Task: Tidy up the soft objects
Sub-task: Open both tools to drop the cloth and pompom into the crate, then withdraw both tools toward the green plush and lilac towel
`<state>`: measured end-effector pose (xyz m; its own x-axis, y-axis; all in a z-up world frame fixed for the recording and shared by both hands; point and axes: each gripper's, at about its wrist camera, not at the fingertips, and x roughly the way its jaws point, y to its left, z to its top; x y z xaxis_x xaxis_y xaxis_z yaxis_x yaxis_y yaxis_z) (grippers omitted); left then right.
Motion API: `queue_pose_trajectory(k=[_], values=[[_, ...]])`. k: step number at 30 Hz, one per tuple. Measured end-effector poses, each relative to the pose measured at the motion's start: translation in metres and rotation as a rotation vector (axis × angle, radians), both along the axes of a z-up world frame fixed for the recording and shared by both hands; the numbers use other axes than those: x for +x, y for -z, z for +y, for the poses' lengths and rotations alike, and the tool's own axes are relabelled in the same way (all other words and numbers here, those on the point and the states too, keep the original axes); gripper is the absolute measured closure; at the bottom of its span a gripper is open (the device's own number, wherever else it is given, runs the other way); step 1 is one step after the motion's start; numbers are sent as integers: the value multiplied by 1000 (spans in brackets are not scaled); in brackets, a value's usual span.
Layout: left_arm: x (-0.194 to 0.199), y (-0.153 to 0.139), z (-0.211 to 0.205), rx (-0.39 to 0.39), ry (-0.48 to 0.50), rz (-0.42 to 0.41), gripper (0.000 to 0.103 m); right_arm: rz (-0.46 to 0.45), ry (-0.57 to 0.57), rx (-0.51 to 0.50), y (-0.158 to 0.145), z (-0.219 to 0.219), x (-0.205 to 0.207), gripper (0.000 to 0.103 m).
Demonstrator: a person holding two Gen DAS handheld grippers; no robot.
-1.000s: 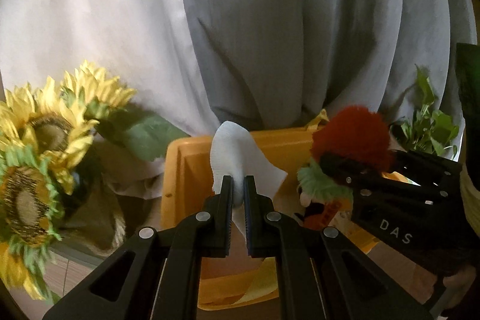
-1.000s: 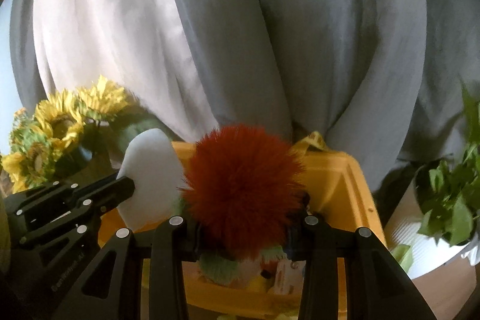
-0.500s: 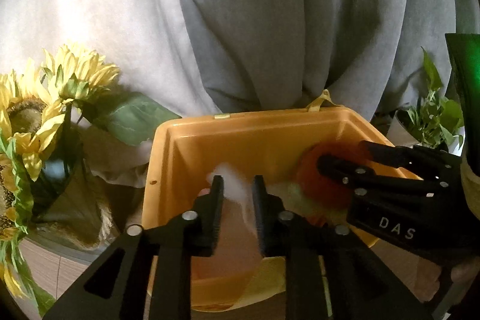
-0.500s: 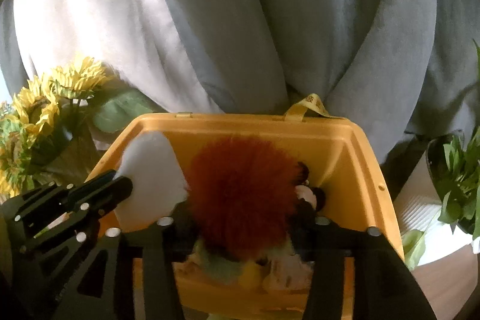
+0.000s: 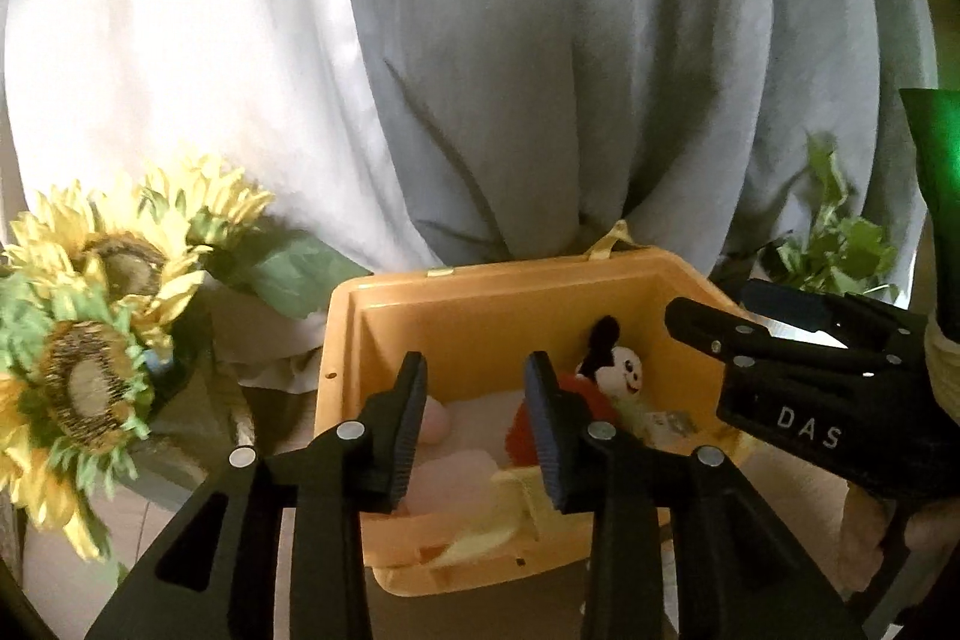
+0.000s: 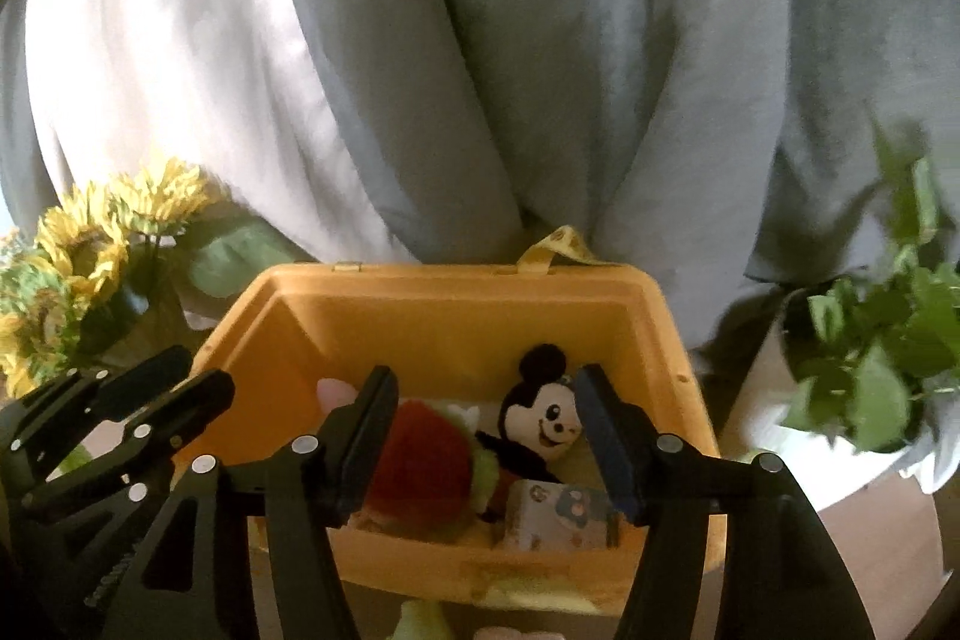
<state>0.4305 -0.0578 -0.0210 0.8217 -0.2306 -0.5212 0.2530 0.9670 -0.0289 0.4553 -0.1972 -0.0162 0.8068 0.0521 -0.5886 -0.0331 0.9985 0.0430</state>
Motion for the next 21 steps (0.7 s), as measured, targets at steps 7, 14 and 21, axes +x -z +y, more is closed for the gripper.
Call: queue_pose_trajectory(k=[7, 14, 21], values=[[-28, -17, 1, -7, -1, -29, 67, -43, 35, 15, -20, -4, -33, 40], [-58, -28, -1, -1, 4, -61, 63, -60, 41, 12, -30, -5, -63, 38], [-87, -29, -2, 11, -7, -69, 55, -60, 53, -4, -29, -7, -95, 31]])
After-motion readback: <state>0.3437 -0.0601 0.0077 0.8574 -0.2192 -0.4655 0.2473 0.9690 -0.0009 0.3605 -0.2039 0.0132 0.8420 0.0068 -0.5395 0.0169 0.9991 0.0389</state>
